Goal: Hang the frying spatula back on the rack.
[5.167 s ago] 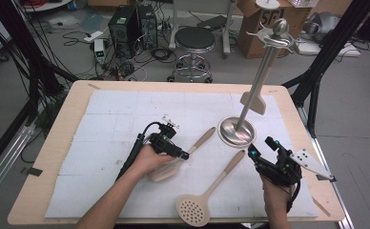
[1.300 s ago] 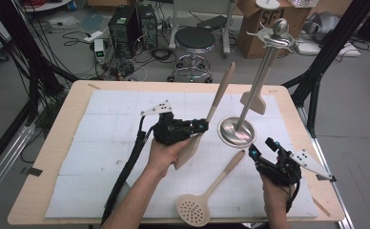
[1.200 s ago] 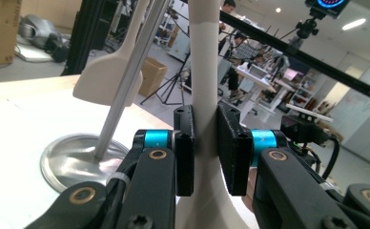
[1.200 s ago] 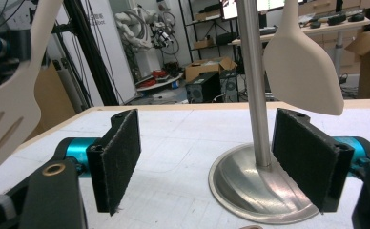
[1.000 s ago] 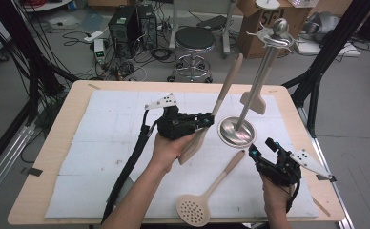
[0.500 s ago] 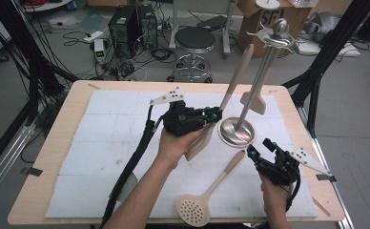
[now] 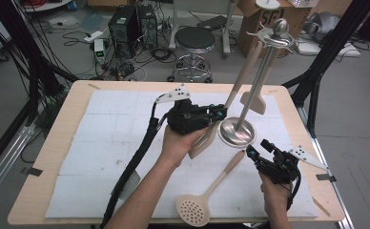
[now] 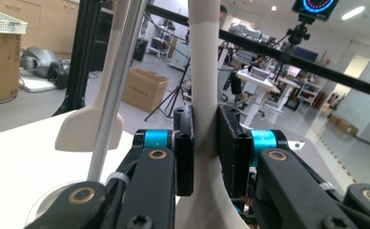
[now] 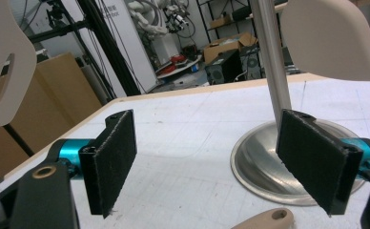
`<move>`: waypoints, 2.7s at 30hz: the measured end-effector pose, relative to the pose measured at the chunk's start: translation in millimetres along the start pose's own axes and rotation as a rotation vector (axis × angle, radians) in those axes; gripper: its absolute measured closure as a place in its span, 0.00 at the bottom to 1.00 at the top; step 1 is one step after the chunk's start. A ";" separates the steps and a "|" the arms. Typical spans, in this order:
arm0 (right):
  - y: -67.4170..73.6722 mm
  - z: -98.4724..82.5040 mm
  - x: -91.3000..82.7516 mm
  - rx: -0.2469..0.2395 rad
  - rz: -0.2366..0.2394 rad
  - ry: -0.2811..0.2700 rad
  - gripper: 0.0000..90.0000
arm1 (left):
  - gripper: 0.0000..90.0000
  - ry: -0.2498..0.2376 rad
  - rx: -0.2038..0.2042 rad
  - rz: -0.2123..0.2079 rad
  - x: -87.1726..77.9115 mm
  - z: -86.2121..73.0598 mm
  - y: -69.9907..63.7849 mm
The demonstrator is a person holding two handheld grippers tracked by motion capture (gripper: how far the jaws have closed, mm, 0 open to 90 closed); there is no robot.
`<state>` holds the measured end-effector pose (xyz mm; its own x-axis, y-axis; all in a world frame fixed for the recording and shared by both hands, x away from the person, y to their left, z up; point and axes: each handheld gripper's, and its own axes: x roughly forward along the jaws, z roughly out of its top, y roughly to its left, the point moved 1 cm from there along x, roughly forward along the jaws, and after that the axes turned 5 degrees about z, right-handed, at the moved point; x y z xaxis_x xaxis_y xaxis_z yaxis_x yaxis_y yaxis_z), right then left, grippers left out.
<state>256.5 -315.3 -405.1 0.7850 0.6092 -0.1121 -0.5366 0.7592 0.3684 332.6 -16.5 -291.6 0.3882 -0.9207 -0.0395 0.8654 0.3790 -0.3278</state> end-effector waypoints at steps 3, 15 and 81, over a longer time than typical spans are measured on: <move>0.4 0.2 -0.2 -0.003 -0.003 0.001 0.23 | 0.86 0.003 0.003 0.001 0.8 -0.5 -0.9; 1.1 0.2 -0.3 -0.009 -0.005 0.001 0.23 | 0.86 0.016 0.031 0.036 4.8 1.7 -2.9; -1.7 1.4 -6.5 -0.006 -0.025 -0.020 0.24 | 0.87 0.136 0.068 0.221 37.1 3.4 -3.3</move>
<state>252.7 -320.8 -403.6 0.8043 0.5852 -0.1029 -0.5182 0.7756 0.3605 345.2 -51.7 -288.8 0.5278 -0.8173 -0.2312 0.7855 0.5732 -0.2334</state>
